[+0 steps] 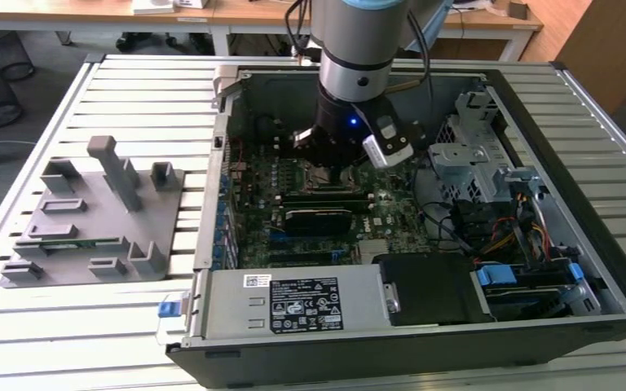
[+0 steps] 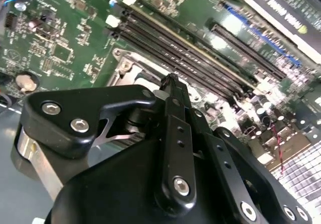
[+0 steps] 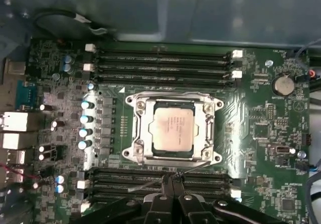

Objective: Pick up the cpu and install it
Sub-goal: 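Install the second cpu locking lever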

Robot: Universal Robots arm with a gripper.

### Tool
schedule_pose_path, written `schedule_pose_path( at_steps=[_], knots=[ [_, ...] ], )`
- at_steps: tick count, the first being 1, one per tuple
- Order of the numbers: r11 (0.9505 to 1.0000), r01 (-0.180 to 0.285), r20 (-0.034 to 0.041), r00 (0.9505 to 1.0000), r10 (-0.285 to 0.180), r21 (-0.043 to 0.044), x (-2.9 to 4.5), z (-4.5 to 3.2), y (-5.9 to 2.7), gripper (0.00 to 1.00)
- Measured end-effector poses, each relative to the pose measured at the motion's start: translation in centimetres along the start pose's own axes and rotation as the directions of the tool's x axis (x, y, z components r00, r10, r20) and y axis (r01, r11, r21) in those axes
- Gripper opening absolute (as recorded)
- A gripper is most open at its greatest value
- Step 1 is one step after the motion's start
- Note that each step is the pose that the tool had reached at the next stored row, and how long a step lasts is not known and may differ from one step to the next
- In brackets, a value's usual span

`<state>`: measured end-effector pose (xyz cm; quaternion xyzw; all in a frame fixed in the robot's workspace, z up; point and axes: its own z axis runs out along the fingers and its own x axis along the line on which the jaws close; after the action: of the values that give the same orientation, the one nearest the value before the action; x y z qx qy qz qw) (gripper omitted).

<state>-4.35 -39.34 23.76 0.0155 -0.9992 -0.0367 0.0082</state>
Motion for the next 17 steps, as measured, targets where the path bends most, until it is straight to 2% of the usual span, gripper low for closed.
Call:
schedule_pose_path(
  at_steps=[6, 14, 17],
  knots=[
    [1.0000, 0.000, 0.0001, 1.0000, 0.000, -0.0051, 0.58, 0.38, -0.33, 0.11],
    [1.0000, 0.000, 0.0001, 1.0000, 0.000, -0.0097, 0.74, 1.56, -0.42, 0.11],
    [0.9999, 0.000, 0.0003, 1.0000, 0.000, -0.0148, 0.97, 1.87, -0.45, 0.11]
  ],
)
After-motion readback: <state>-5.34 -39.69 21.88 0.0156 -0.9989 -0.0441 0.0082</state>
